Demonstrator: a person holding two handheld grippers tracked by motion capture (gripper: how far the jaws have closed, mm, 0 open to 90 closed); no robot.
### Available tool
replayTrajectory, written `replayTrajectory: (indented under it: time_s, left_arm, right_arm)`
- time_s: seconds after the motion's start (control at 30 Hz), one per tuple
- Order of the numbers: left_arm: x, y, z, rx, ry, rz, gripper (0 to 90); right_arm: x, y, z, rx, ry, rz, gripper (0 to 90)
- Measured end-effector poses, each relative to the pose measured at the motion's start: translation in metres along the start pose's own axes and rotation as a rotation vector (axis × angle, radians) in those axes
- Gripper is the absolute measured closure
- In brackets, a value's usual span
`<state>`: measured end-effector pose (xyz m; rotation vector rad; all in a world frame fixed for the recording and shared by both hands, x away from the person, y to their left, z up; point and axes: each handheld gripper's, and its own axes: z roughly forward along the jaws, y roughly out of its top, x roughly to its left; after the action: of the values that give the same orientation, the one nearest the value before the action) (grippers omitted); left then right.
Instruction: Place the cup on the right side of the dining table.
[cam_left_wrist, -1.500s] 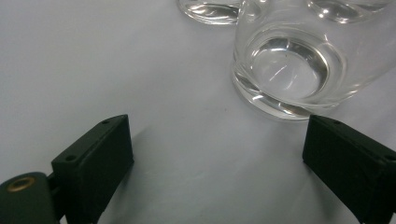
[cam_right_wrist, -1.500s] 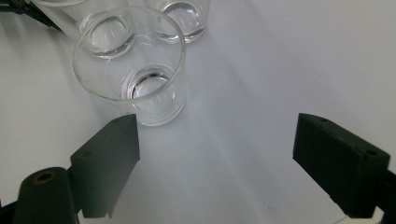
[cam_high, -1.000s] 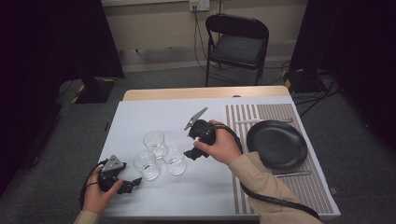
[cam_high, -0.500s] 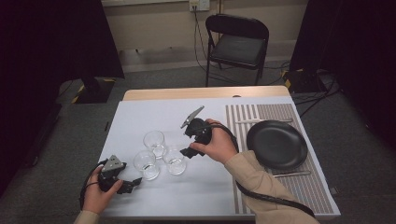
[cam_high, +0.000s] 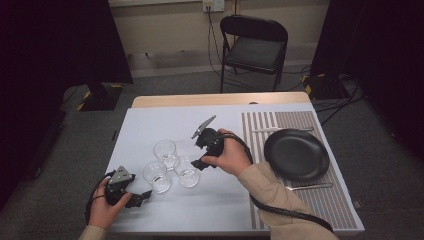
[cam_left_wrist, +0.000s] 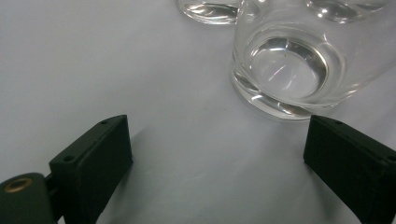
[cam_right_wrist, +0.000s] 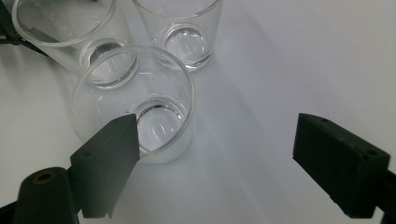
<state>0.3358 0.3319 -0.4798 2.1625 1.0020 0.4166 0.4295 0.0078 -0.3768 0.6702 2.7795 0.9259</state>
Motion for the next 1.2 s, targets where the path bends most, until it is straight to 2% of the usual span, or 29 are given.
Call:
replayTrajectory:
  time_s: [0.17, 0.67, 0.87, 1.03, 1.2]
  left_arm:
    - [0.0, 0.0, 0.0, 0.0, -0.001, 0.001, 7.1]
    - [0.0, 0.0, 0.0, -0.001, -0.001, -0.002, 7.1]
    - [0.0, 0.0, 0.0, -0.001, -0.001, -0.001, 7.1]
    - [0.0, 0.0, 0.0, -0.001, -0.002, -0.001, 7.0]
    - [0.0, 0.0, 0.0, 0.001, -0.001, 0.0, 6.9]
  right_arm:
    - [0.002, -0.002, 0.006, -0.004, -0.011, 0.001, 13.6]
    - [0.007, -0.002, 0.018, -0.004, 0.006, -0.002, 14.6]
    - [0.009, -0.002, 0.02, 0.001, 0.01, -0.004, 16.5]
    - [0.009, -0.002, 0.021, 0.005, 0.025, 0.004, 21.7]
    - [0.01, -0.004, 0.023, -0.012, 0.029, -0.012, 24.8]
